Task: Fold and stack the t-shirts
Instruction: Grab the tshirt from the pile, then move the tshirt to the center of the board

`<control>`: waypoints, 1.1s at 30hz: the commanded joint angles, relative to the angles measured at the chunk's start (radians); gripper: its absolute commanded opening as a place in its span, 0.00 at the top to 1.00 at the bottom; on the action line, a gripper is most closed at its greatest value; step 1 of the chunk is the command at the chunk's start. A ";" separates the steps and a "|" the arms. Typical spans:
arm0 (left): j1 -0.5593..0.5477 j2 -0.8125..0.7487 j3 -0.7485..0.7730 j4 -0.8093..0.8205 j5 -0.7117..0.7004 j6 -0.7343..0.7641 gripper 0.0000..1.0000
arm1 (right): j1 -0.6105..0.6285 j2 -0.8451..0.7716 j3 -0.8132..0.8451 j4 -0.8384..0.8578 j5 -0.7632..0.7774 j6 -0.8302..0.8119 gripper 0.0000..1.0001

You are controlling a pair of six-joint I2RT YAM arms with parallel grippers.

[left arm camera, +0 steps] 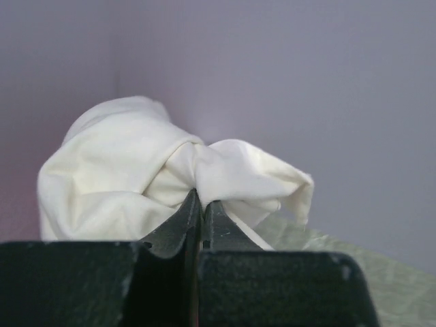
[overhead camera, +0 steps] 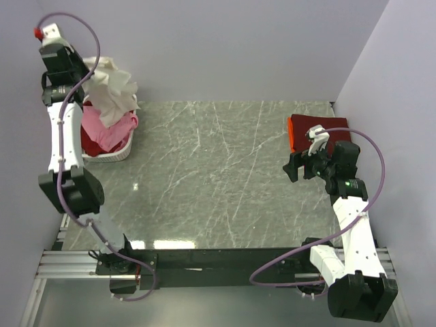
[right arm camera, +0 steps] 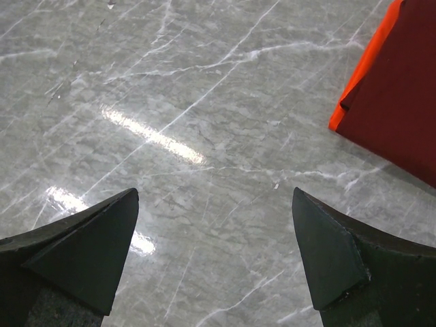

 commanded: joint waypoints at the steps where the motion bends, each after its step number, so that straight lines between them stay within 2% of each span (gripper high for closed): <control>1: -0.048 -0.141 0.053 0.109 0.088 -0.052 1.00 | 0.006 -0.016 0.033 0.026 -0.004 -0.001 0.01; 6: -0.117 -0.250 0.028 0.127 0.191 -0.091 1.00 | 0.006 -0.022 0.027 0.031 0.001 -0.003 0.01; 11: -0.237 -0.382 -0.002 0.150 0.246 -0.099 1.00 | 0.006 -0.027 0.024 0.037 0.013 -0.008 0.01; 16: -0.399 -0.506 -0.099 0.188 0.271 -0.130 1.00 | 0.006 -0.030 0.024 0.040 0.028 -0.009 0.01; 25: -0.570 -0.688 -0.465 0.342 0.354 -0.283 1.00 | 0.003 -0.025 0.021 0.046 0.059 -0.021 0.01; 30: -0.611 -0.708 -0.754 0.461 0.412 -0.387 0.99 | 0.004 -0.019 0.021 0.046 0.068 -0.027 0.01; 32: -0.611 -0.700 -0.894 0.520 0.426 -0.414 0.95 | 0.004 -0.015 0.021 0.045 0.073 -0.029 0.01; 33: -0.611 -0.694 -0.939 0.535 0.412 -0.432 0.89 | 0.004 -0.013 0.018 0.045 0.073 -0.034 0.01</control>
